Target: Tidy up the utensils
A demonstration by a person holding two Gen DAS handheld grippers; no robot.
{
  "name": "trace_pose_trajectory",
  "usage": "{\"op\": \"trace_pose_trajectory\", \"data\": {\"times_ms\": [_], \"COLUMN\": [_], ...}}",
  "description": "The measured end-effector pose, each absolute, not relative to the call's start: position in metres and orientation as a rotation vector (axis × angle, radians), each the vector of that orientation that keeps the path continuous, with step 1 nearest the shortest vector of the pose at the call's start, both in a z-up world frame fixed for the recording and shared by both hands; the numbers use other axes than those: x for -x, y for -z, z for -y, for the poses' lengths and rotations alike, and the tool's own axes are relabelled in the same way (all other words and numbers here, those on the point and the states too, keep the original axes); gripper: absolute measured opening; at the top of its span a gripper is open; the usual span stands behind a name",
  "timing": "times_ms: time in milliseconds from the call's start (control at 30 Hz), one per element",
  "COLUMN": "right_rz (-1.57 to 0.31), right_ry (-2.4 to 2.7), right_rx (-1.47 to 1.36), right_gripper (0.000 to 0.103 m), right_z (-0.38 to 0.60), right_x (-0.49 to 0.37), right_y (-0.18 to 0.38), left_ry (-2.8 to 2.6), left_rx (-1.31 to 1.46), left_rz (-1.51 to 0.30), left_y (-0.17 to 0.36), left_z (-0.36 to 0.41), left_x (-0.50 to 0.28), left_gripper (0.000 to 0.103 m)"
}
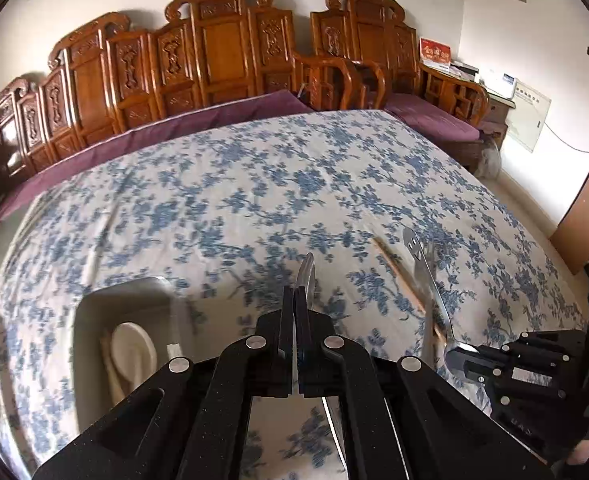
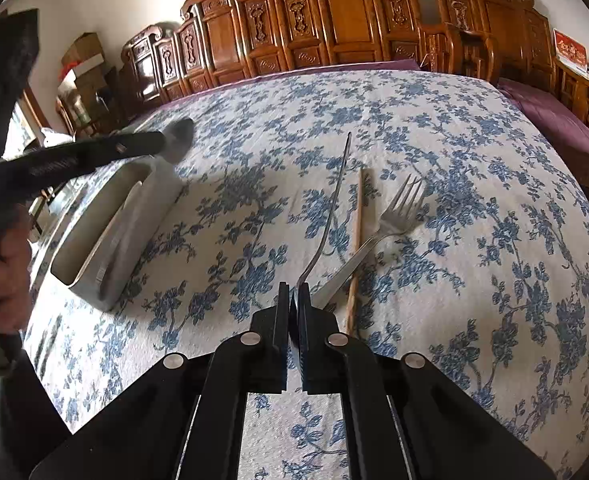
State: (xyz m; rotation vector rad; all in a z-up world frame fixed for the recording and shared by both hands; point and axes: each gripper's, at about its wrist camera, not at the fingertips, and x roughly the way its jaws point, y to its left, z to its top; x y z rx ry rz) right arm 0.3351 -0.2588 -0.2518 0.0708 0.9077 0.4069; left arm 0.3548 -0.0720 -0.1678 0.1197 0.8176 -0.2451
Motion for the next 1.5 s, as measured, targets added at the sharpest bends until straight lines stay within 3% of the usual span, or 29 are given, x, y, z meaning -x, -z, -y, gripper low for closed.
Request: {"op": "trace_pose_trajectory", "data": {"times_ms": [667,1067,1500], "right_rz": [-0.863,-0.851,-0.833], "right_ry": [-0.485,-0.542,-0.646], "right_rx": [0.023,0.088,0.104], "right_gripper": [0.005,0.005,0.005], "right_z": [0.209,0.158,0.097], "right_x": [-0.315,-0.314,-0.317], "right_y": [0.221,0.205,0.191], "left_ry": [0.139,0.075,0.088], "left_rx": [-0.074,0.042,0.003], "left_rz": [-0.751,-0.749,-0.861], "left_y": [0.149,0.178,0.213], "left_z": [-0.021,-0.083,-0.088], "left_x": [-0.331,-0.337,-0.341], "left_gripper": [0.0,0.0,0.001]}}
